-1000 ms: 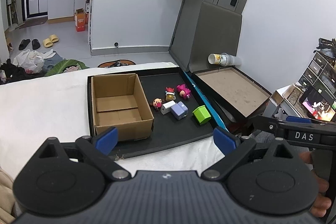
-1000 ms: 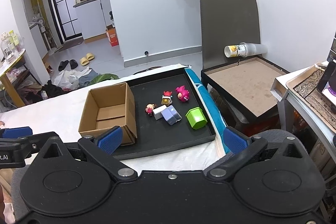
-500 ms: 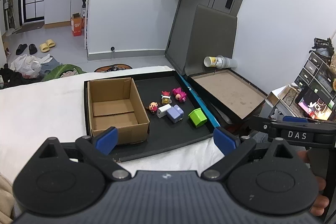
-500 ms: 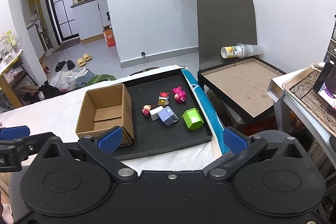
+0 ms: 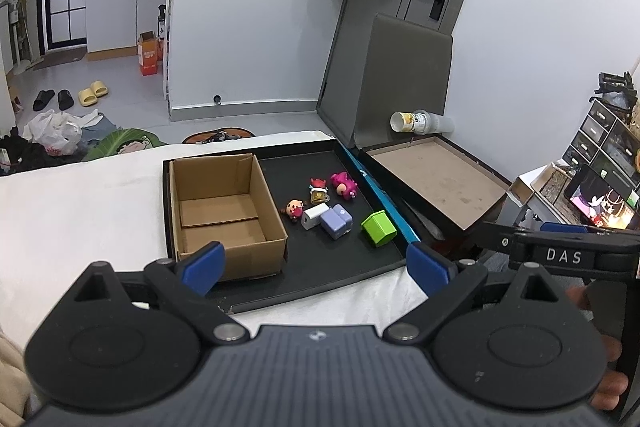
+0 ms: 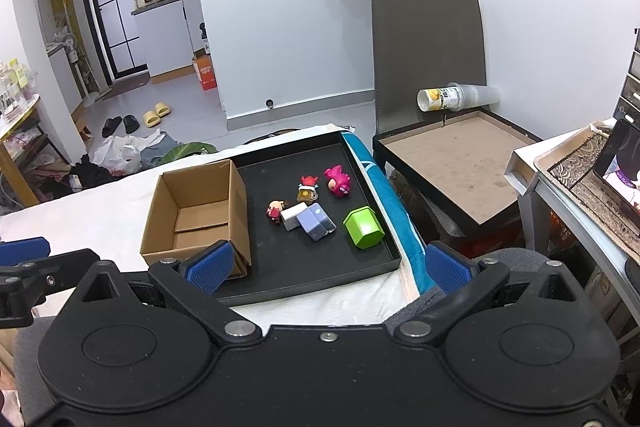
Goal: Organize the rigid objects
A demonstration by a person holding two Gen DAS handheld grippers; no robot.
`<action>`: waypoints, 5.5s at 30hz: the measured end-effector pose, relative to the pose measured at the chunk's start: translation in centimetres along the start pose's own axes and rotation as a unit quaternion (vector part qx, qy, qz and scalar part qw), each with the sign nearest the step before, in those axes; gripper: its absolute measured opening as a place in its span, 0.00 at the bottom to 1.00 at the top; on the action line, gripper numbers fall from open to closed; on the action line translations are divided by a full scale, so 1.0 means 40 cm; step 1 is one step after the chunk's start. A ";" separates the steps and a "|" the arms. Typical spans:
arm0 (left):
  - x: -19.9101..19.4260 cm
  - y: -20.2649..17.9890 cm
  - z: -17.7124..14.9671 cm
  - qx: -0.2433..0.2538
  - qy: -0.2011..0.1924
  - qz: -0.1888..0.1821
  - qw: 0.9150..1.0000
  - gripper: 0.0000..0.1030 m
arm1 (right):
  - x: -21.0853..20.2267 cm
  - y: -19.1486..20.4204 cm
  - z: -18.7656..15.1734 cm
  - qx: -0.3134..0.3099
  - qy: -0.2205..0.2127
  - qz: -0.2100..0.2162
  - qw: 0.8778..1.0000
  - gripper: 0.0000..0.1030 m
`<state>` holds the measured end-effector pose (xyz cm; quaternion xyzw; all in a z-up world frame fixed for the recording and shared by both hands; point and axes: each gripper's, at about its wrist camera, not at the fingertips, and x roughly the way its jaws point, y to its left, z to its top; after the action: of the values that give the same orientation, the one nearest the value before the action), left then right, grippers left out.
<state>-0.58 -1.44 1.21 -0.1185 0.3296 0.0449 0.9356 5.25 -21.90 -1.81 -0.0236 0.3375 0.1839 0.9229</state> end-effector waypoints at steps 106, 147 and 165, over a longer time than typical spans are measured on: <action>0.519 0.419 0.017 -0.154 0.184 0.035 0.970 0.91 | 0.626 0.023 0.092 -0.099 0.143 0.020 0.985 1.00; 0.652 0.502 0.009 -0.163 0.251 0.061 0.952 0.23 | 0.842 0.086 0.089 -0.157 0.227 0.032 0.961 0.63; 0.620 0.456 -0.023 -0.120 0.249 0.051 0.960 0.20 | 0.853 0.091 0.052 -0.196 0.226 0.002 0.954 0.46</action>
<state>15.21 16.12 -18.54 -0.2205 0.5500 0.1009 0.7992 29.27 -7.11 -21.47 -0.2442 0.4950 0.2377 0.7993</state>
